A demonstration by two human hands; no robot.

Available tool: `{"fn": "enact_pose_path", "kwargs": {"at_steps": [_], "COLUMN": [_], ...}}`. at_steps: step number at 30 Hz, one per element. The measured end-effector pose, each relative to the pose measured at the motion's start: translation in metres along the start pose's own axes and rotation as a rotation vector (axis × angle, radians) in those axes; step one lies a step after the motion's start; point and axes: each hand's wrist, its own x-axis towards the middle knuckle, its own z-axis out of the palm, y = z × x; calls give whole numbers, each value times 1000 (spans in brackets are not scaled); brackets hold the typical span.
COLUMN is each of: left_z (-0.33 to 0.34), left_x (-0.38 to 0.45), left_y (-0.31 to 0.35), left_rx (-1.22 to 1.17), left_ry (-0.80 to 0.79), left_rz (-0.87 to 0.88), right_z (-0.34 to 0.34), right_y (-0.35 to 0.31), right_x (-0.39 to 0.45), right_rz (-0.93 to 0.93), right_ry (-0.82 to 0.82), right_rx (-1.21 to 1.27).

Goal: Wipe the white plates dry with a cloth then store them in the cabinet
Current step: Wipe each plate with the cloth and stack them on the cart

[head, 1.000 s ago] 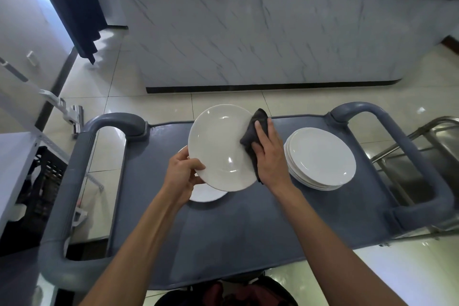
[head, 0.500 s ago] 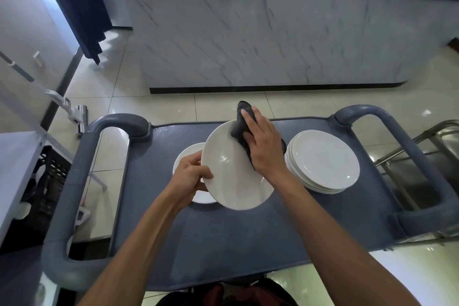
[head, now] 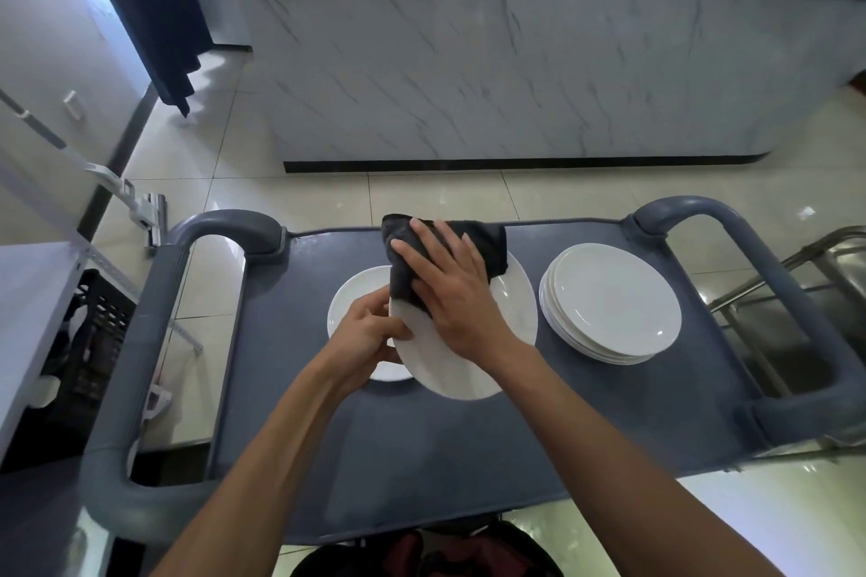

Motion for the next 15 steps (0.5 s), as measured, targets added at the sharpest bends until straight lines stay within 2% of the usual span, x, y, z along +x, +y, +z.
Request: {"fn": "enact_pose_path", "kwargs": {"at_steps": [9,15], "left_z": [2,5], "left_x": [-3,-6], "left_y": [0,4], "left_rx": [-26,-21], "left_ry": [29,55], "left_rz": [-2,17], "right_z": [3,-1], "right_y": [4,19], "right_x": [5,13], "right_rz": [-1,153], "right_ry": [2,36], "right_rx": [-10,-26]}}
